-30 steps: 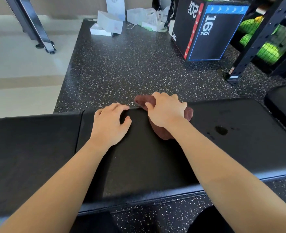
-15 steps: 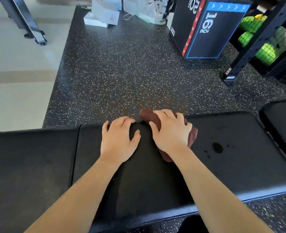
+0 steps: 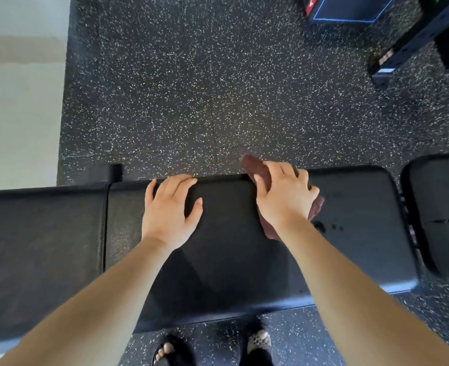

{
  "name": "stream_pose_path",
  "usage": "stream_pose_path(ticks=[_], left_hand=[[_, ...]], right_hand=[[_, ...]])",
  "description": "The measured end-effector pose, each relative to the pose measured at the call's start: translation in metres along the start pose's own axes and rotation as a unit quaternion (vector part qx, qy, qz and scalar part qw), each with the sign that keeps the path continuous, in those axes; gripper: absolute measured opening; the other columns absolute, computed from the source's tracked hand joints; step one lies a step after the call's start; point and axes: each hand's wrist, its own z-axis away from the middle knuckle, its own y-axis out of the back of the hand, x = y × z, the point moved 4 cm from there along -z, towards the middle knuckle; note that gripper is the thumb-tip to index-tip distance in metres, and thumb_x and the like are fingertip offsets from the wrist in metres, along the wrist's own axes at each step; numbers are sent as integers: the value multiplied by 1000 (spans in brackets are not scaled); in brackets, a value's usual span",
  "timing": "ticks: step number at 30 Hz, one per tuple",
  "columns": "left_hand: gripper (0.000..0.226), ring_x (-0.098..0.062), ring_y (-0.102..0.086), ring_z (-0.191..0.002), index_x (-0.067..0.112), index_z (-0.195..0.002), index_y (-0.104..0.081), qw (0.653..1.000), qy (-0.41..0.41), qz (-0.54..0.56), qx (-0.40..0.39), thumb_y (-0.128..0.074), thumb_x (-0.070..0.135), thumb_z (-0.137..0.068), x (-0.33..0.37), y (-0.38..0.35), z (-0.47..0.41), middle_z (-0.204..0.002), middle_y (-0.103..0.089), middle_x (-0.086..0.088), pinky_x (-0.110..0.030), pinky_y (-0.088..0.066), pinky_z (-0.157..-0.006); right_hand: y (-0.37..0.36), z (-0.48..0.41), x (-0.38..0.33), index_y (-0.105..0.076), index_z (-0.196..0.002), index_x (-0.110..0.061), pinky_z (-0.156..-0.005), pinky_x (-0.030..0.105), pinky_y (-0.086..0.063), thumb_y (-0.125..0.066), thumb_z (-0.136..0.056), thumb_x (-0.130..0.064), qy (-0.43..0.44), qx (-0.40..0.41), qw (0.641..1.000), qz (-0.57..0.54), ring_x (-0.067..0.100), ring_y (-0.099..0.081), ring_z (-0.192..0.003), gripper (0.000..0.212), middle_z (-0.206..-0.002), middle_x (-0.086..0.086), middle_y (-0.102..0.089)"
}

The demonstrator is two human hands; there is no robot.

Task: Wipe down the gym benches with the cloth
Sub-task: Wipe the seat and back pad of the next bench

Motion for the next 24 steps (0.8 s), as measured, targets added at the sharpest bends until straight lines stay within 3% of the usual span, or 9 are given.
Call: stream_pose_path(ticks=[5, 10, 14, 16, 21, 24], left_hand=[[45, -20, -50, -119, 16, -121, -56, 1000, 11, -17, -8, -39, 40, -86, 5, 2, -1, -126, -56, 0, -50, -22, -112], [45, -22, -49, -119, 16, -120, -56, 998, 52, 5, -21, -34, 38, -87, 41, -3, -12, -125, -57, 0, -51, -19, -112], [45, -16, -43, -120, 21, -122, -54, 997, 73, -5, -40, -30, 39, -88, 82, -23, -25, -126, -54, 5, -54, -10, -112], [43, -15, -44, -118, 22, -121, -54, 995, 94, -7, -35, -30, 37, -88, 100, -33, -34, -124, -54, 5, -55, -9, -111], [41, -17, -51, -114, 24, -117, -56, 994, 81, -41, -59, -30, 38, -90, 135, -57, -48, -119, -59, 7, -47, -22, -109], [40, -17, -51, -112, 25, -117, -56, 993, 84, -59, -58, -31, 39, -89, 132, -60, -50, -116, -60, 6, -43, -24, -107]], right_hand=[[7, -11, 36, -51, -119, -34, -80, 45, -30, -41, -92, -45, -42, 18, 999, -7, 30, -39, -111, 31, -123, -7, -53], [0, -8, -4, -50, -121, -35, -82, 46, -27, -43, -91, -44, 85, -27, 996, -18, 28, -37, -112, 32, -124, -9, -52], [5, -18, 15, -50, -120, -33, -80, 46, -28, -42, -92, -45, 115, -47, 992, -19, 28, -40, -110, 31, -122, -8, -53], [11, -34, 46, -50, -118, -34, -79, 45, -28, -40, -92, -47, 87, -49, 995, -3, 28, -40, -108, 31, -120, -7, -54], [28, -60, 142, -51, -120, -34, -82, 47, -31, -41, -92, -47, 6, -36, 999, 19, 30, -40, -112, 33, -122, -6, -55], [28, -62, 143, -52, -120, -33, -83, 47, -30, -42, -92, -45, 4, -38, 999, 21, 30, -39, -113, 32, -122, -6, -54]])
